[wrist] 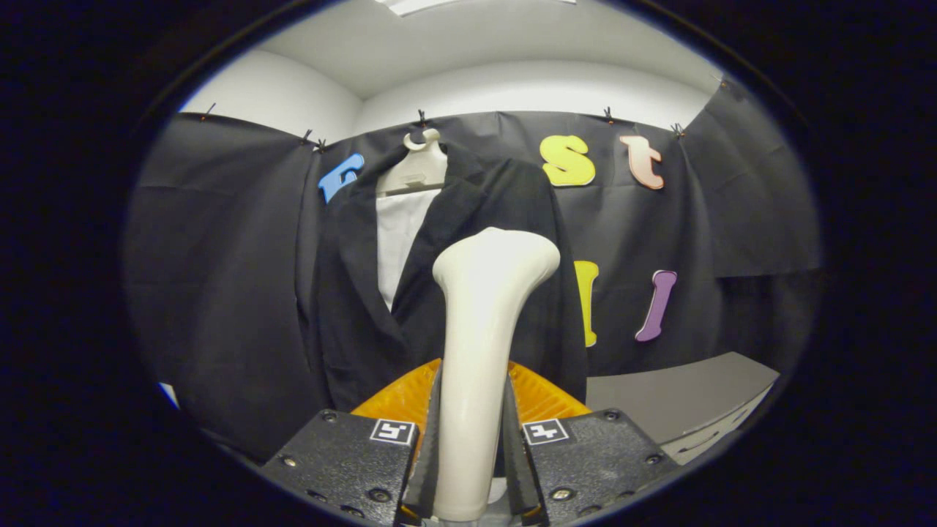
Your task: Iron the clothes twice with a garment steamer, once on the left side and once on the right side.
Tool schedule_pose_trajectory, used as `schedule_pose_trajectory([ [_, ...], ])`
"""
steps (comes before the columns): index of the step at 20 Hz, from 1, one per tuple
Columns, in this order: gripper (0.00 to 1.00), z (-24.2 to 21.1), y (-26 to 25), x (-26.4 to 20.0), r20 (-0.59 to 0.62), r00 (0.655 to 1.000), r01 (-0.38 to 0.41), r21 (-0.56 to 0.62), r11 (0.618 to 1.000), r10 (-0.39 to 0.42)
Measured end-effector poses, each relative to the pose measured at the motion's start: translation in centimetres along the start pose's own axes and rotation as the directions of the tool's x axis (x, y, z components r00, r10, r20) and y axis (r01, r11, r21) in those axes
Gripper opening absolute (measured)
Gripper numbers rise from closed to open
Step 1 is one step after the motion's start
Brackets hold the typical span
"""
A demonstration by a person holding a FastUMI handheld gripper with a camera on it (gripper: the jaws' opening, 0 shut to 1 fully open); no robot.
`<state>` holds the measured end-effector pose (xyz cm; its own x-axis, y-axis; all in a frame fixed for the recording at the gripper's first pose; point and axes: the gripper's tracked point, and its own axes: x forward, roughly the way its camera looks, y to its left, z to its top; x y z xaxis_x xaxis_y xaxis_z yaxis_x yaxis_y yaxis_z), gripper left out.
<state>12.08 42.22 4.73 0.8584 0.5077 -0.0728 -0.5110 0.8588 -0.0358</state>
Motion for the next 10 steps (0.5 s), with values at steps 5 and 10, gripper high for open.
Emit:
schedule_pose_trajectory([
  [5, 0.40, -4.4, -0.3, -0.3, -0.062, 0.998, 0.013, -0.025, 1.000, -0.015],
  [10, 0.40, -7.8, -0.5, -0.3, -0.129, 0.991, 0.025, -0.030, 0.999, -0.028],
])
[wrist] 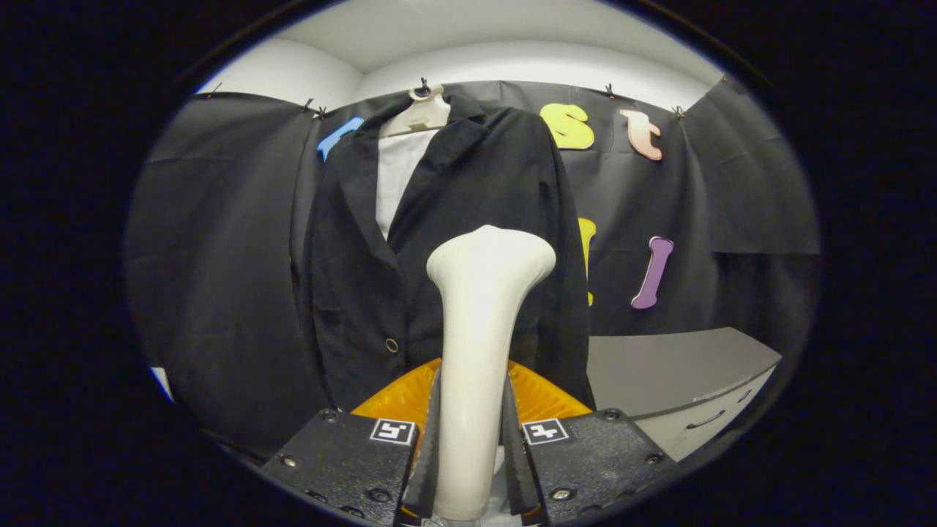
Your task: Iron the clothes twice with a garment steamer, once on the left side and once on the right side.
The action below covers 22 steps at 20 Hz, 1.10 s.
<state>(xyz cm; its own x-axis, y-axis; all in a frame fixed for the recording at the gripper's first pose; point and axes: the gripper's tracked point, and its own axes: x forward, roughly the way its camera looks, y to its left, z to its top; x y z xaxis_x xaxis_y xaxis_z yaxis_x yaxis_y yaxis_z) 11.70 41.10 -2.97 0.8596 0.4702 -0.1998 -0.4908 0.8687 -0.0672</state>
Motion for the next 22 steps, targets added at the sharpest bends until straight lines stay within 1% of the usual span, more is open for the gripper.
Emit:
schedule_pose_trajectory([
  [5, 0.40, -1.5, -0.8, 0.1, -0.007, 1.000, 0.026, 0.004, 1.000, -0.026],
  [10, 0.40, -5.2, -1.4, 0.9, -0.069, 0.996, 0.049, -0.009, 0.999, -0.049],
  [13, 0.40, -7.2, -1.4, 0.9, -0.105, 0.993, 0.054, -0.018, 0.998, -0.056],
  [18, 0.40, -9.2, -1.4, 0.9, -0.127, 0.990, 0.057, -0.040, 0.998, -0.062],
  [22, 0.40, -12.9, -1.1, 0.5, -0.195, 0.979, 0.053, -0.043, 0.998, -0.060],
])
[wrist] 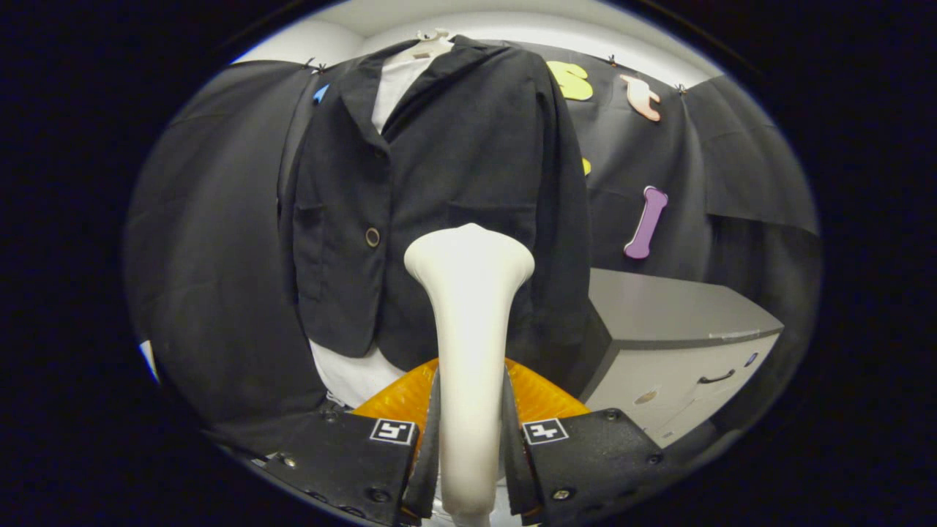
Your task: Iron the clothes twice with a garment steamer, once on the left side and once on the right side.
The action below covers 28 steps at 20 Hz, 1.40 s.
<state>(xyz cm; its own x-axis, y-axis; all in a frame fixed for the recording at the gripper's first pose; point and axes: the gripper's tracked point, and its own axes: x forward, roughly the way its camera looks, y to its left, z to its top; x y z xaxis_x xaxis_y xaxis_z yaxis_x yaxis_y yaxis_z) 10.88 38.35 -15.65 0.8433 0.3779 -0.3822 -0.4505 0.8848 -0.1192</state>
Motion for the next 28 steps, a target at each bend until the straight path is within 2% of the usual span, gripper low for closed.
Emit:
schedule_pose_trajectory([
  [9, 0.40, -8.6, 0.4, 0.4, -0.147, 0.989, 0.002, -0.050, 0.999, -0.010],
  [13, 0.40, -9.6, 0.1, -0.9, -0.155, 0.988, 0.017, -0.055, 0.998, -0.026],
  [16, 0.40, -6.8, 0.7, -3.2, -0.104, 0.994, 0.012, -0.041, 0.999, -0.016],
  [20, 0.40, -0.7, 2.7, -5.4, -0.015, 1.000, -0.025, -0.015, 1.000, 0.025],
  [28, 0.40, 9.8, 7.0, -4.2, 0.137, 0.981, -0.132, -0.024, 0.991, 0.134],
])
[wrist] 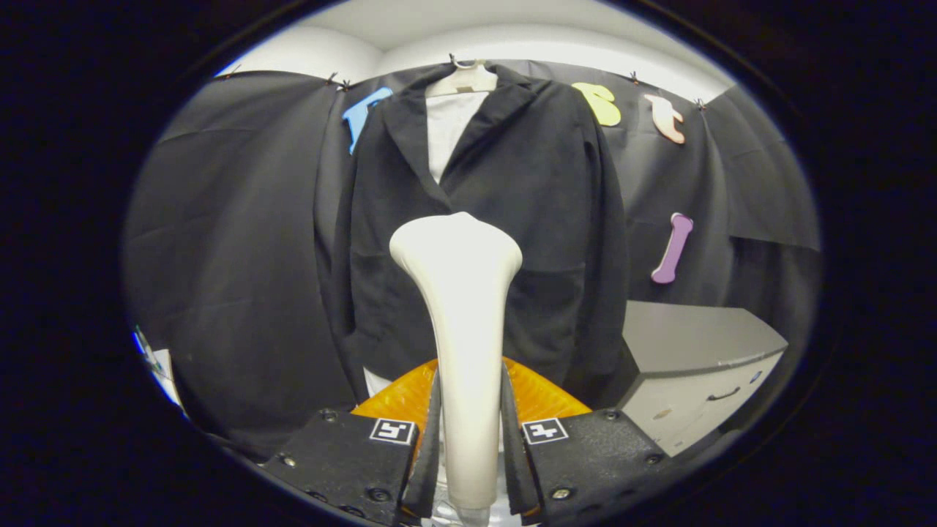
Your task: Iron the clothes twice with a garment steamer, once on the left side and once on the right side.
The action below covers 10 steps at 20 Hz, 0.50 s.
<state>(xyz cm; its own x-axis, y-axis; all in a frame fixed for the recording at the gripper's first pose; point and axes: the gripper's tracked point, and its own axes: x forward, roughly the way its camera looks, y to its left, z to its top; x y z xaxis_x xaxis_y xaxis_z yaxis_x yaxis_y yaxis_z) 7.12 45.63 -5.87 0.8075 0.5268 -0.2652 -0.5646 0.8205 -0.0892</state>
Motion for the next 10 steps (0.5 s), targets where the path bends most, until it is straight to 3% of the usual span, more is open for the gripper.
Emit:
schedule_pose_trajectory([
  [4, 0.40, 7.2, 1.9, 1.2, 0.134, 0.989, -0.059, -0.009, 0.998, 0.059],
  [10, 0.40, 17.1, 4.1, 2.1, 0.310, 0.945, -0.099, -0.022, 0.995, 0.101],
])
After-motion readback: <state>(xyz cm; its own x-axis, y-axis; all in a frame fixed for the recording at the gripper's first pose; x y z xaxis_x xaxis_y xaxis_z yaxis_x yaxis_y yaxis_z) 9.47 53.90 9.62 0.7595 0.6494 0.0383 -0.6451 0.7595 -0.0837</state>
